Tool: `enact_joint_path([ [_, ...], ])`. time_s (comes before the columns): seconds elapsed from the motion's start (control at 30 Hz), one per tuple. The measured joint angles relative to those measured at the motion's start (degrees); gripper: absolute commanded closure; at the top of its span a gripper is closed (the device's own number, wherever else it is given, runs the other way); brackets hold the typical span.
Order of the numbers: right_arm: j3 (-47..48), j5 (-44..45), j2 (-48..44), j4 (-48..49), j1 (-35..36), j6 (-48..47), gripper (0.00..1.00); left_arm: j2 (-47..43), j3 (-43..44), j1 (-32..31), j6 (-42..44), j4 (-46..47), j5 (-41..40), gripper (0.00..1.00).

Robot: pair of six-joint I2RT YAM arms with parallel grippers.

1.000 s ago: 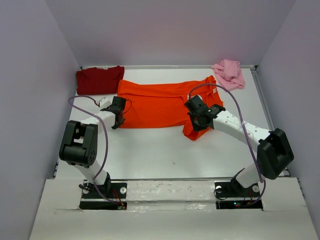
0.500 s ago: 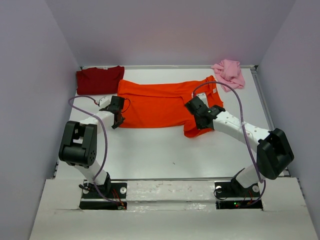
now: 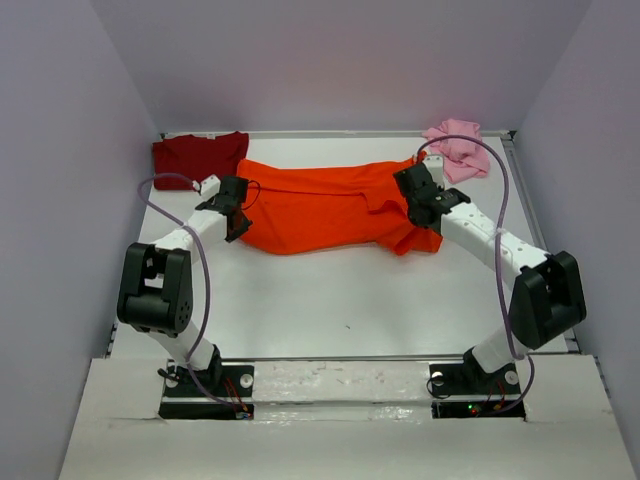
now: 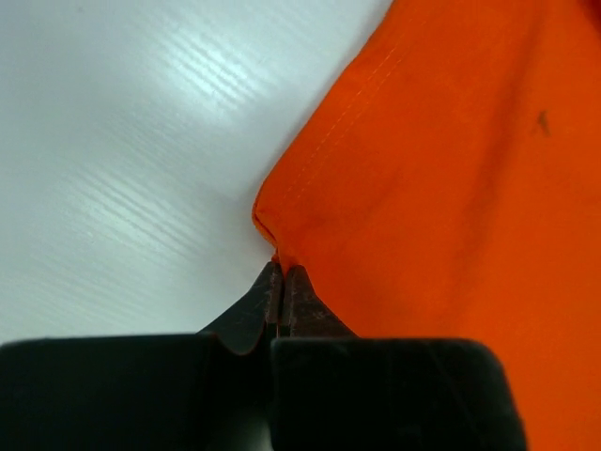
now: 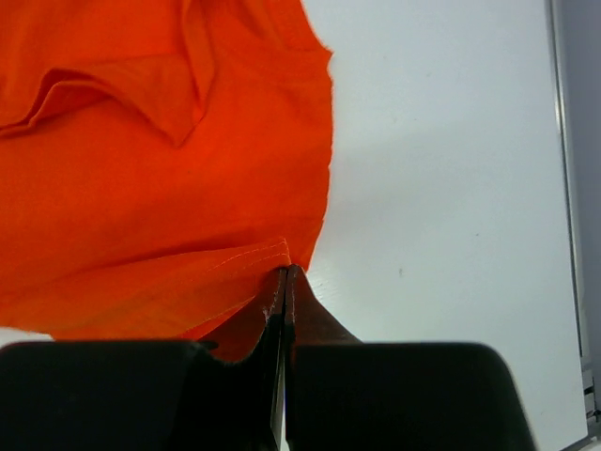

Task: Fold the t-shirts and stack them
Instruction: Grap the side of the flattened tshirt closest away from the robot with both arms, then fold the other side of the tshirt into a rectangle

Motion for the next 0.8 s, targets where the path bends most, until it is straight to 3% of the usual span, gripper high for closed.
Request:
enact_joint_path([
  [0.5,12.3,0.4,14.8,3.2,-5.2,-6.6,1.00,4.4,10.4,0.5,4.4,-2.4,1.1,1.00],
  [0.8,19.6,0.5,16.6,3.7,-7.8,-10.3,1.00,7.7,18.1,2.7,6.9,-5.1,1.1,1.00],
])
